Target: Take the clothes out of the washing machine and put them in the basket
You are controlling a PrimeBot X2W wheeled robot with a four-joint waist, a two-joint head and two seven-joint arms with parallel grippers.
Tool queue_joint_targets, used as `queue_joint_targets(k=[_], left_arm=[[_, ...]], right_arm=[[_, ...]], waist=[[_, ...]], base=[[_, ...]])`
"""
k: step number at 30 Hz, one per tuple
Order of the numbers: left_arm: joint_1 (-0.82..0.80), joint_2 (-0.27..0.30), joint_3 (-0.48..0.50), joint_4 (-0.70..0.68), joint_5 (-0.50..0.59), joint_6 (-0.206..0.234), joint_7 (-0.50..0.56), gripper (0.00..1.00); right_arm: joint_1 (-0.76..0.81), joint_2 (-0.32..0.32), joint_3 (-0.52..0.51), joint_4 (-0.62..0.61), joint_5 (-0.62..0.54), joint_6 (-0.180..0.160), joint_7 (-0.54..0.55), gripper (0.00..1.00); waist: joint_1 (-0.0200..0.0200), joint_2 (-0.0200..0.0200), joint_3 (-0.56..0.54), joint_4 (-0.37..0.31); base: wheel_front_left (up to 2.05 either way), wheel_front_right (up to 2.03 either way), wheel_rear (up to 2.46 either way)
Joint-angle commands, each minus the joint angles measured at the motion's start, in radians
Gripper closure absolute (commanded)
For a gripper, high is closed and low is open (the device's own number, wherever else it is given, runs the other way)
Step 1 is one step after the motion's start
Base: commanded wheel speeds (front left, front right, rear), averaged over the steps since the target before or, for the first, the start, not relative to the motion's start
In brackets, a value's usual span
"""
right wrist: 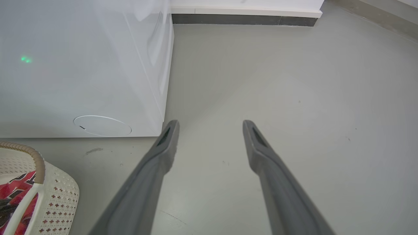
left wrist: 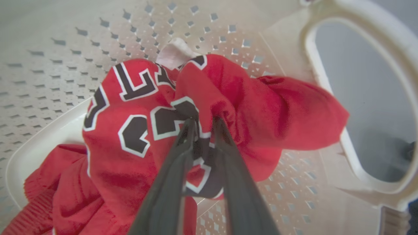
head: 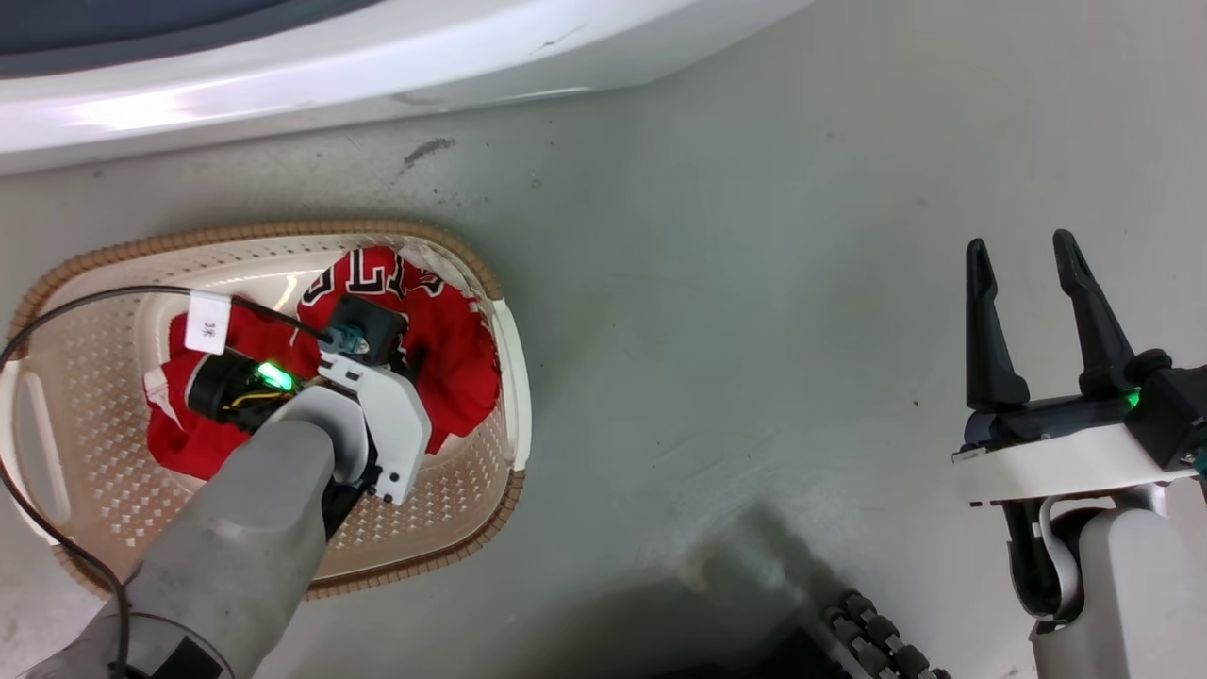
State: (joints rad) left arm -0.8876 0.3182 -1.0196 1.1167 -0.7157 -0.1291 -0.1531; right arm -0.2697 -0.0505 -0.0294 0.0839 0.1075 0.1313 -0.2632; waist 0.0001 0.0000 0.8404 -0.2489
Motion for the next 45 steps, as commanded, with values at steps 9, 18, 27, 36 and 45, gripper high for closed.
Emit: queue_joint_targets(k=[9,18,27,36,45], left_arm=[[0.033,-0.030,-0.056,-0.005,-0.041,-0.002,-0.072,0.00],[0.063,-0.016,-0.047,-0.146,-0.042,-0.001,-0.113,0.00],[0.194,0.070,0.235,-0.465,0.088,0.066,-0.112,0.00],[0.470,0.071,0.588,-0.777,0.248,0.146,-0.112,0.00],[0.743,-0.030,0.869,-0.994,0.391,0.144,-0.112,0.00]], right_arm=[[-0.010,0.000,-0.031,0.027,-0.022,-0.001,-0.002,0.00],[0.032,0.000,-0.084,0.054,-0.077,-0.001,-0.002,0.00],[0.084,0.000,-0.110,0.057,-0.129,-0.001,-0.002,0.00],[0.157,0.000,-0.119,0.041,-0.132,-0.001,-0.002,0.00],[0.256,0.000,-0.100,0.013,-0.122,-0.001,-0.002,0.00]], waist=[[-0.0001,0.0000,-0.135,0.051],[-0.0001,0.0000,-0.362,0.136],[-0.0001,0.0000,-0.539,0.234],[-0.0001,0.0000,-0.672,0.294],[-0.0001,0.0000,-0.774,0.314]], base=[[0.00,0.00,0.00],[0.00,0.00,0.00],[0.00,0.00,0.00],[0.00,0.00,0.00],[0.00,0.00,0.00]])
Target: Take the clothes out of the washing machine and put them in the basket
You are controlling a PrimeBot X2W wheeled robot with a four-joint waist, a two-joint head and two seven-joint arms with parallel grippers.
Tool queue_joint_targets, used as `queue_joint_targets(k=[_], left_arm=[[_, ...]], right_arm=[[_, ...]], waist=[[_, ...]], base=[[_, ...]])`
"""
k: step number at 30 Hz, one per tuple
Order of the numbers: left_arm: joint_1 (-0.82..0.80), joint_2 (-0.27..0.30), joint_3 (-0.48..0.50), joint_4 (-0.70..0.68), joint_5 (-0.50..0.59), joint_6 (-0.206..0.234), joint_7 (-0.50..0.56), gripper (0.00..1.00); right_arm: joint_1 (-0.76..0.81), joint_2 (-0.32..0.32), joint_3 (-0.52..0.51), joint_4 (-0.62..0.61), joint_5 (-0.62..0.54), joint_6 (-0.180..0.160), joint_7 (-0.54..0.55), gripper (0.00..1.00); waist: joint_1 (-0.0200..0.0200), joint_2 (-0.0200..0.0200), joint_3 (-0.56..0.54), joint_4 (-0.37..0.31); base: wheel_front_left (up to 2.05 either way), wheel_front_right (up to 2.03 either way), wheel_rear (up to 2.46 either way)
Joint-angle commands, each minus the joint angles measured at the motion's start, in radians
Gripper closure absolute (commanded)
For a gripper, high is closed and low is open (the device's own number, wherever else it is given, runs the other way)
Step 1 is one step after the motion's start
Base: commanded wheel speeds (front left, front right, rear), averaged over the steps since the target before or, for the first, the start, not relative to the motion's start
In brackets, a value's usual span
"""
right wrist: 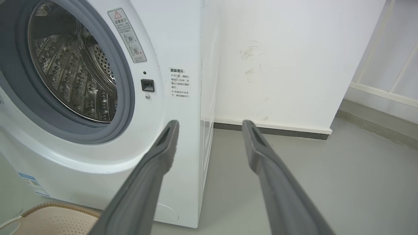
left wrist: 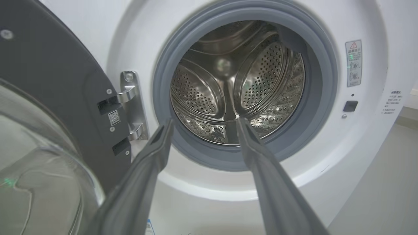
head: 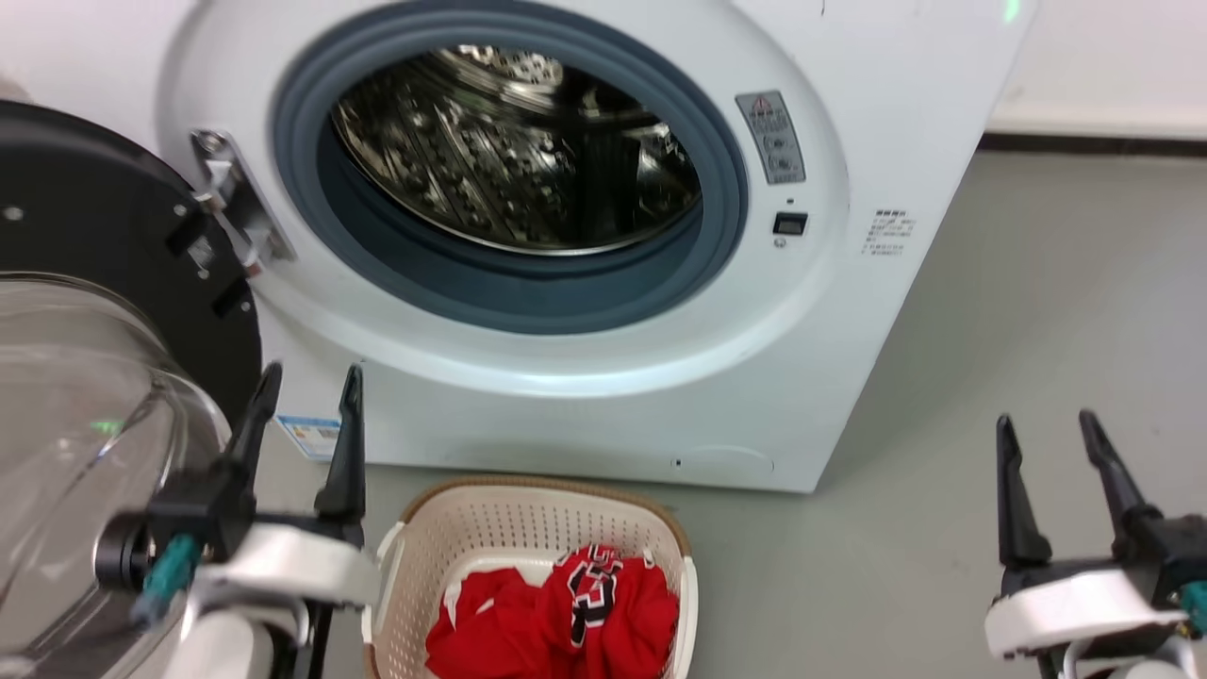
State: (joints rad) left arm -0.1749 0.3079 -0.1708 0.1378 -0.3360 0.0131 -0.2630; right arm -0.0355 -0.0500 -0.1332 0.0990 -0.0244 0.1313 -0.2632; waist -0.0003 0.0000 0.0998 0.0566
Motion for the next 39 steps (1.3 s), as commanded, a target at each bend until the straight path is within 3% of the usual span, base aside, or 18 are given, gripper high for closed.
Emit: queue_joint_targets(k=[1,8,12,22,39], left_arm=[[0.060,-0.034,0.041,-0.031,0.023,0.002,-0.002,0.00],[0.210,-0.141,0.137,-0.074,0.091,-0.034,-0.003,0.00],[0.254,-0.177,0.151,-0.045,0.117,-0.078,-0.002,0.00],[0.280,-0.207,0.180,-0.017,0.179,-0.122,-0.003,0.00],[0.262,-0.235,0.217,-0.015,0.223,-0.137,-0.003,0.00]], right_arm=[[0.032,0.000,0.007,-0.001,0.010,-0.001,-0.002,0.00],[0.092,-0.001,0.030,-0.014,0.026,-0.001,-0.002,0.00],[0.112,0.000,0.041,-0.018,0.037,-0.001,-0.002,0.00],[0.120,0.000,0.045,-0.015,0.064,-0.001,-0.002,0.00],[0.104,0.000,0.051,-0.009,0.070,-0.001,-0.002,0.00]], waist=[[0.0003,0.0000,-0.046,0.006],[0.0003,0.0000,-0.097,-0.012],[0.0003,0.0000,-0.110,-0.027],[0.0003,0.0000,-0.123,-0.063],[0.0003,0.0000,-0.120,-0.061]], base=[[0.00,0.00,0.00],[0.00,0.00,0.00],[0.00,0.00,0.00],[0.00,0.00,0.00],[0.00,0.00,0.00]])
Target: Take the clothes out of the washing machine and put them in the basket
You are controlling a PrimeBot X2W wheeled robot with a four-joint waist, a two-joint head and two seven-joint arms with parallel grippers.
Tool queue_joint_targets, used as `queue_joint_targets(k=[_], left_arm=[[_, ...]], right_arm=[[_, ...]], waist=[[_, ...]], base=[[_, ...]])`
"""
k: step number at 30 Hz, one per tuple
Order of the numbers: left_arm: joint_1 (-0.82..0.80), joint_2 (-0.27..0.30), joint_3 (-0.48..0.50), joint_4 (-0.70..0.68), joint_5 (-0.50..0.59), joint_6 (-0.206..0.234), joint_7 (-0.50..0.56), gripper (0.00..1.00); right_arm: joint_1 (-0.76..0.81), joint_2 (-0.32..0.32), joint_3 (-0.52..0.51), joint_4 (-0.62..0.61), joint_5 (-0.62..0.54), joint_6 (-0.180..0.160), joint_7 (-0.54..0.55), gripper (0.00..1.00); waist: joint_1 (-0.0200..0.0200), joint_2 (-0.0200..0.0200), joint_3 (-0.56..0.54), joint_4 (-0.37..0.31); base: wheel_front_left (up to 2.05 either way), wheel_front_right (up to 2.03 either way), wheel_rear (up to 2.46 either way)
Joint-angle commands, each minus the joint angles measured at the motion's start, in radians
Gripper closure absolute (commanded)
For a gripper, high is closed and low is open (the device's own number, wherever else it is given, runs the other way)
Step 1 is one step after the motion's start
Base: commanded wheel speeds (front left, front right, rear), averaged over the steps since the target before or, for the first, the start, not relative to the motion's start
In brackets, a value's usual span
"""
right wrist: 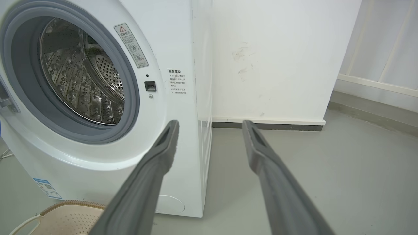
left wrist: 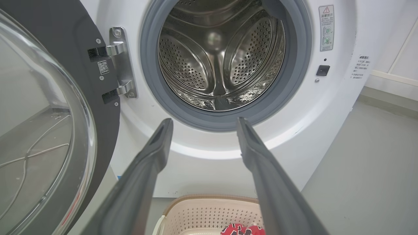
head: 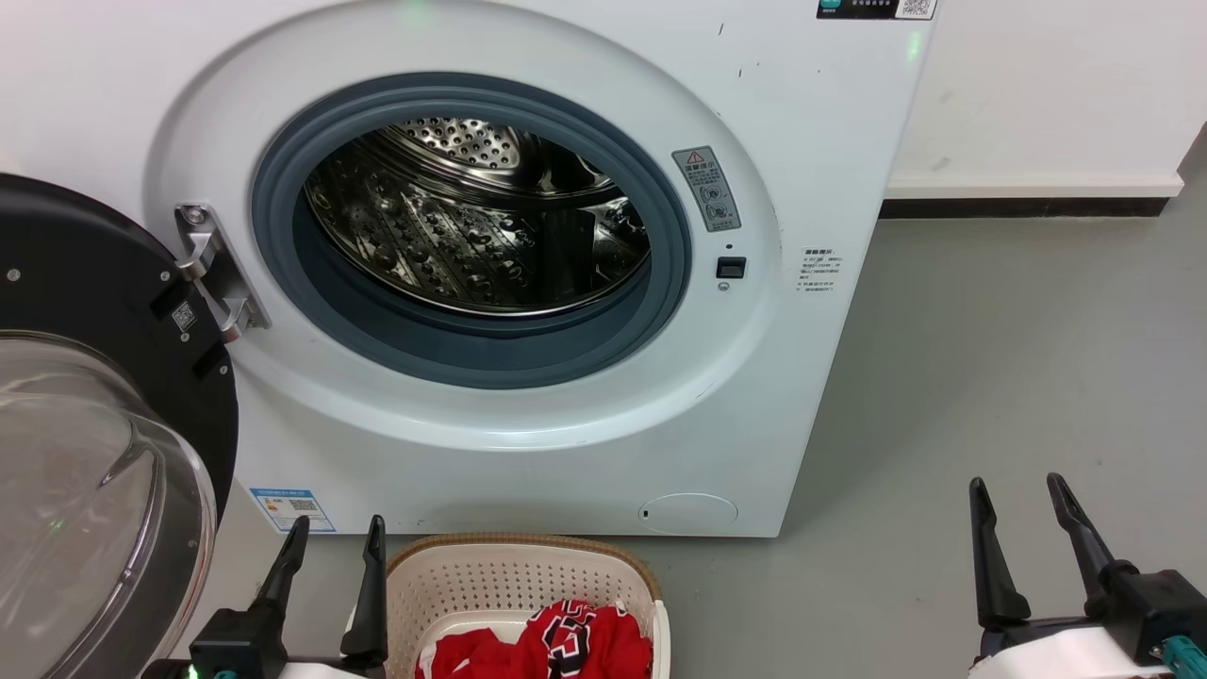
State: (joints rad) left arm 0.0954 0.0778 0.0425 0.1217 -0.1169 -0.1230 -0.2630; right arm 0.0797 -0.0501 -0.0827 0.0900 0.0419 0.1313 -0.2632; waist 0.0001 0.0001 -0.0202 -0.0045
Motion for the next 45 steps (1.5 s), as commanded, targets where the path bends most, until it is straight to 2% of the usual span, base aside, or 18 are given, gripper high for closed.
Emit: queue_joint_targets(k=[1,3,4,8,25,45], left_arm=[[-0.008,-0.006,0.005,0.002,0.006,-0.002,-0.003,0.00],[-0.008,-0.007,0.009,0.003,0.009,-0.003,-0.003,0.00],[-0.001,-0.004,0.007,0.002,0.003,0.000,0.000,1.00],[0.009,-0.007,0.003,0.039,-0.008,0.000,0.008,1.00],[-0.041,-0.011,0.020,0.057,-0.338,-0.002,0.091,1.00],[-0.087,-0.015,0.034,0.074,-0.653,-0.004,0.168,1.00]], right_arm=[[-0.011,0.000,0.001,0.001,0.003,-0.001,-0.002,0.00],[-0.013,0.000,0.002,0.003,0.001,-0.001,-0.002,0.00],[-0.001,0.000,0.001,0.002,0.000,0.000,0.000,1.00],[0.008,0.003,0.000,0.039,0.007,0.000,0.007,1.00],[-0.038,0.002,-0.007,0.063,0.356,0.000,0.089,1.00],[-0.081,0.001,-0.013,0.087,0.686,0.000,0.167,1.00]], waist=[[-0.0001,-0.0001,0.000,0.000],[-0.0001,-0.0001,0.000,0.000],[0.0000,-0.0001,0.000,0.000],[0.0001,-0.0001,0.000,0.000],[0.0000,-0.0001,0.003,0.001],[0.0000,-0.0001,0.007,0.001]], base=[[0.00,0.00,0.00],[0.00,0.00,0.00],[0.00,0.00,0.00],[0.00,0.00,0.00],[0.00,0.00,0.00],[0.00,0.00,0.00]])
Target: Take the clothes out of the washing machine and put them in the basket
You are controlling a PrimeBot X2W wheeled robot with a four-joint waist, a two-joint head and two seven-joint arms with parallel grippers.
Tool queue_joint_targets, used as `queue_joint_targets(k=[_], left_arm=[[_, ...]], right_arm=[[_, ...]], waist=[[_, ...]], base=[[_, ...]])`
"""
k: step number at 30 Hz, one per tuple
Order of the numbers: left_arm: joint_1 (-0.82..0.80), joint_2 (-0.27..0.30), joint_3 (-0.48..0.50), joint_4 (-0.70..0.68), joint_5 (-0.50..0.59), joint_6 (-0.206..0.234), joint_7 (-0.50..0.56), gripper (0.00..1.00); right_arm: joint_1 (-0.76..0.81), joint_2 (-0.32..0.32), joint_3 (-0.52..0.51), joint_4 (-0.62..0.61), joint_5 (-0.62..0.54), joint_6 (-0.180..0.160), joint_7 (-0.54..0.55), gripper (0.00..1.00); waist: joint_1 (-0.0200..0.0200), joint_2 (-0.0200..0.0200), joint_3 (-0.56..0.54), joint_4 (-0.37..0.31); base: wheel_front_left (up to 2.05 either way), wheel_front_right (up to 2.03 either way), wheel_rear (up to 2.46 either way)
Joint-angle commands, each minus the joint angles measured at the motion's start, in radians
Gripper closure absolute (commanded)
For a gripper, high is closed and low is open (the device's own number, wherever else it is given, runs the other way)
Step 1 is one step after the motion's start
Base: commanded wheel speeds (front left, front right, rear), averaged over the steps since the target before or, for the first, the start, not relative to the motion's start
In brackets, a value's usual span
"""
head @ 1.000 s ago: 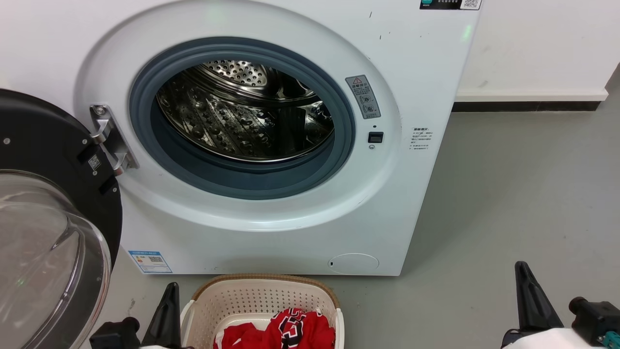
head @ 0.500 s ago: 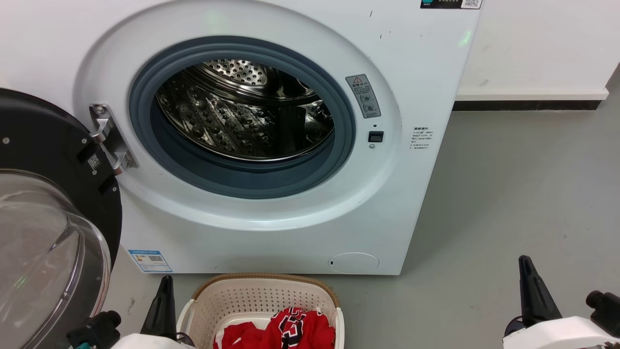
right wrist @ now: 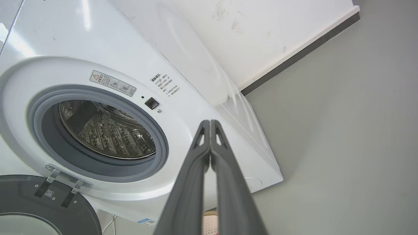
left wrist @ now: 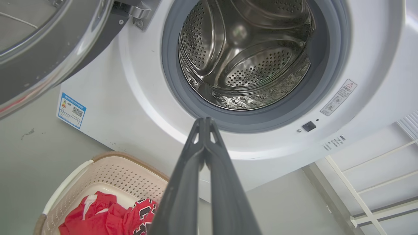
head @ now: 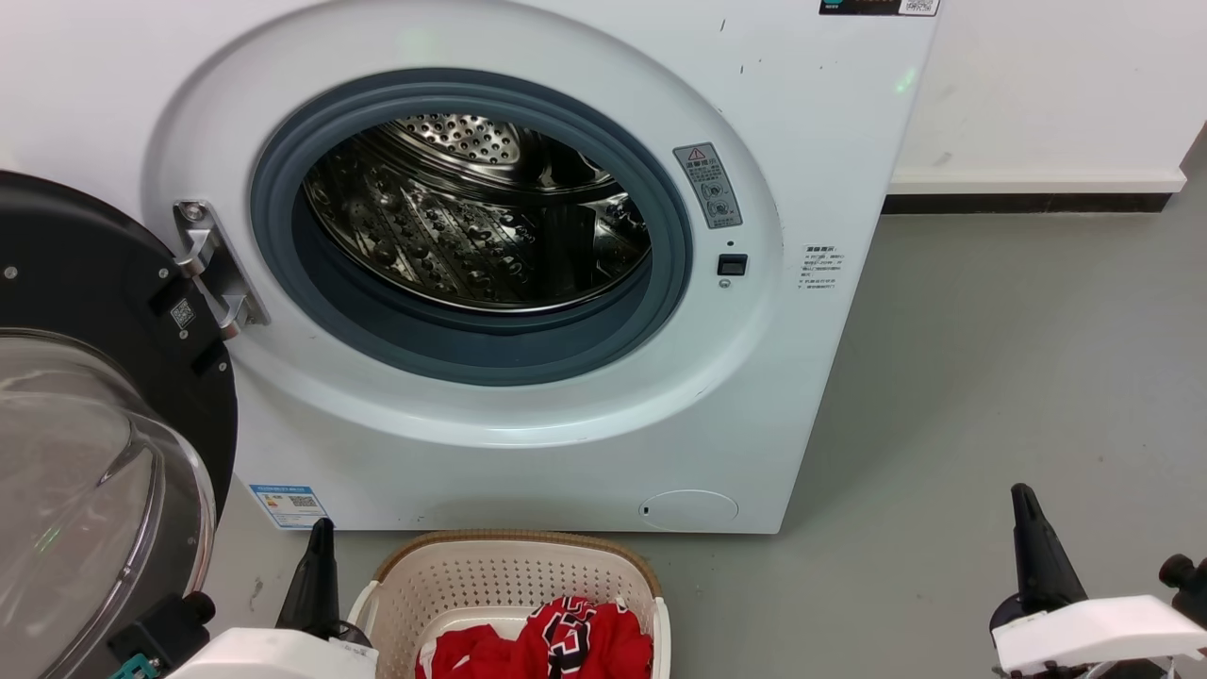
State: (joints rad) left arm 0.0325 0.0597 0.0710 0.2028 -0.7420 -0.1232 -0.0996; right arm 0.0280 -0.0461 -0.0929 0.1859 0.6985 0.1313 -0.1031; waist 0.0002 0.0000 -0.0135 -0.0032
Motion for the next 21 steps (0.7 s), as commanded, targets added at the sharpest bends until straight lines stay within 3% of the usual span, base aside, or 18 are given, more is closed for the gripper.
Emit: queue_joint_targets(k=[1,21], left_arm=[[-0.027,0.002,0.006,-0.006,-0.042,-0.004,0.009,1.00],[-0.069,-0.001,0.019,0.009,-0.317,-0.006,0.078,1.00]], right_arm=[[-0.031,-0.003,-0.003,-0.008,0.045,0.000,0.010,1.00],[-0.069,-0.004,-0.009,0.014,0.333,0.000,0.079,1.00]], waist=[[-0.0001,0.0000,0.000,0.000],[-0.0001,0.0000,0.004,0.001]], base=[[0.00,0.00,0.00],[0.00,0.00,0.00]])
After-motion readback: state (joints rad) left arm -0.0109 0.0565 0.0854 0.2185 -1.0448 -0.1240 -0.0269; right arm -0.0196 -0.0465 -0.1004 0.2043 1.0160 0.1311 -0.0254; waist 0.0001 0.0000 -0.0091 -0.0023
